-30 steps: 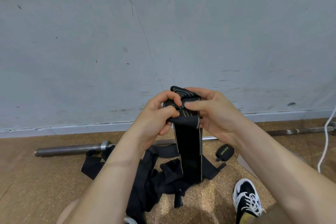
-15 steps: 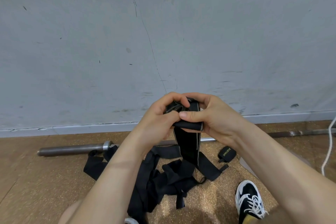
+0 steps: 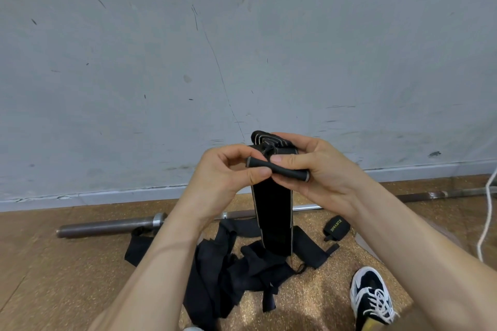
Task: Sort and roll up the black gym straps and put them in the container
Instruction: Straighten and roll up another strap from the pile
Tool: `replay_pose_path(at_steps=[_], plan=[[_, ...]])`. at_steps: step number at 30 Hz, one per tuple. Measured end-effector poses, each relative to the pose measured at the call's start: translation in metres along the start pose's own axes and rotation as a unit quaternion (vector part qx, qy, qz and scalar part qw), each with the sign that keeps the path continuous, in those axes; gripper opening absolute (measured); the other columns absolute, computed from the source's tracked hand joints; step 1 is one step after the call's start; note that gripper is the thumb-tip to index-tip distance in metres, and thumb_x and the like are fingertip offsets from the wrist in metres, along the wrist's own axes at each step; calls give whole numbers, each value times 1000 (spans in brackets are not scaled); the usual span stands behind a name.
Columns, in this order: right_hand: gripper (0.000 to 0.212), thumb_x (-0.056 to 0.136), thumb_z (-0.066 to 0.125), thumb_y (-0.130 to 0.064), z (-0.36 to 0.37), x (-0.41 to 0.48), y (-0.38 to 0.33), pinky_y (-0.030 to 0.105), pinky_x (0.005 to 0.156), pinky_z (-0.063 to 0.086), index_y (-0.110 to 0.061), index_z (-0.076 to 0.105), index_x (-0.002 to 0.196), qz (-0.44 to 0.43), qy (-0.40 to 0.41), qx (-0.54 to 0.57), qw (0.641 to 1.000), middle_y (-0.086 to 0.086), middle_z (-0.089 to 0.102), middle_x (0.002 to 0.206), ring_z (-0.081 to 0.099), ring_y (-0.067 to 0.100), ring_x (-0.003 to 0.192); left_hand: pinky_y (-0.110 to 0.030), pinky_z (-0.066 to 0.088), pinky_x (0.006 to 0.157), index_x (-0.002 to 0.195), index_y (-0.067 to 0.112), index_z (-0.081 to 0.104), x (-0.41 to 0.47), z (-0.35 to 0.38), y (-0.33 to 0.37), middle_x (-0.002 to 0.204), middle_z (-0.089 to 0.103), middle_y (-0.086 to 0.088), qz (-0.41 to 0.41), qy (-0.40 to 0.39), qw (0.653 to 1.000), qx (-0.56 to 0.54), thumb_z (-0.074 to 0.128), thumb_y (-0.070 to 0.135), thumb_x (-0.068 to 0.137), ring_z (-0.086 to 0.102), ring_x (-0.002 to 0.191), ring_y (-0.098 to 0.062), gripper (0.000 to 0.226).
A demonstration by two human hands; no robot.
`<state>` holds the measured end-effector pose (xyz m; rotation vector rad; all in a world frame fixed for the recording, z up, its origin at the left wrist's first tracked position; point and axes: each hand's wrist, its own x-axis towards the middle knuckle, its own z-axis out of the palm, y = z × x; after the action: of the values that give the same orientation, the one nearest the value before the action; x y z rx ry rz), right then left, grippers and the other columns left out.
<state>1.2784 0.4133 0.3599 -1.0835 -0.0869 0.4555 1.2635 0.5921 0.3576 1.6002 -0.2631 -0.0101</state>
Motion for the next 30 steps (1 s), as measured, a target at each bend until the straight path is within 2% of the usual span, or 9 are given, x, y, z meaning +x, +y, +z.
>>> replay_pose_path(at_steps=[4, 8, 14, 16, 18, 21, 23, 27, 30], plan=[[45, 77, 71, -9, 0, 1, 2, 32, 81, 58, -5, 67, 121, -17, 23, 19, 999, 11, 73, 108, 71, 20, 94, -23, 56, 75, 76, 15, 73, 1, 1, 1, 75, 74, -7, -18, 15, 1000, 1, 79, 19, 60, 70, 75, -16, 18], [40, 81, 69, 8, 3, 4, 6, 34, 78, 61, -6, 67, 119, -58, 87, -27, 994, 18, 73, 110, 73, 27, 94, -20, 54, 69, 75, 13, 71, 0, 7, 3, 71, 73, -3, -26, 39, 999, 10, 79, 23, 62, 70, 69, -12, 18], [39, 80, 72, 10, 8, 5, 6, 32, 82, 60, -19, 69, 106, -155, 137, -159, 965, -4, 75, 88, 72, 17, 86, -23, 51, 59, 81, 12, 61, 0, 24, 0, 71, 72, 1, -40, 112, 993, -18, 77, 9, 81, 71, 67, -17, 16], [37, 82, 71, 10, 8, 5, 8, 33, 80, 61, -19, 69, 106, -153, 135, -174, 963, -5, 75, 86, 72, 16, 84, -22, 49, 57, 83, 15, 51, 0, 27, 0, 74, 72, -4, -41, 117, 992, -26, 74, 5, 84, 69, 62, -17, 25], [35, 86, 65, 10, 8, 4, 9, 37, 80, 61, -17, 68, 107, -132, 123, -164, 970, 6, 74, 96, 72, 23, 88, -23, 49, 56, 85, 18, 46, 0, 27, -1, 73, 70, -8, -39, 108, 993, -20, 70, 2, 86, 65, 58, -18, 29], [30, 92, 56, 8, 7, 3, 8, 43, 84, 60, -12, 68, 111, -84, 93, -117, 985, 16, 70, 110, 72, 29, 98, -26, 48, 54, 87, 19, 53, 3, 23, -4, 66, 65, -4, -48, 111, 993, -11, 63, -2, 89, 59, 50, -17, 23], [25, 92, 64, -1, 7, 2, 9, 44, 86, 59, -9, 68, 115, -70, 76, -108, 989, 16, 70, 113, 72, 29, 100, -26, 45, 50, 83, 18, 55, 5, 22, -4, 62, 60, -3, -56, 115, 992, -8, 58, -3, 89, 54, 45, -16, 22], [20, 89, 68, 1, 7, 3, 14, 31, 68, 61, -6, 70, 108, -65, 108, -91, 988, 17, 72, 105, 75, 24, 86, -20, 29, 38, 83, 16, 51, 4, 26, -6, 54, 44, -2, -63, 102, 993, -13, 49, -5, 90, 36, 38, -13, 22], [17, 89, 64, 6, 8, 3, 12, 24, 59, 58, -3, 71, 102, -42, 117, -43, 991, 13, 73, 93, 74, 20, 75, -20, 26, 38, 88, 20, 57, 4, 22, -7, 56, 41, -1, -57, 61, 995, -46, 54, 1, 94, 32, 39, -11, 20]])
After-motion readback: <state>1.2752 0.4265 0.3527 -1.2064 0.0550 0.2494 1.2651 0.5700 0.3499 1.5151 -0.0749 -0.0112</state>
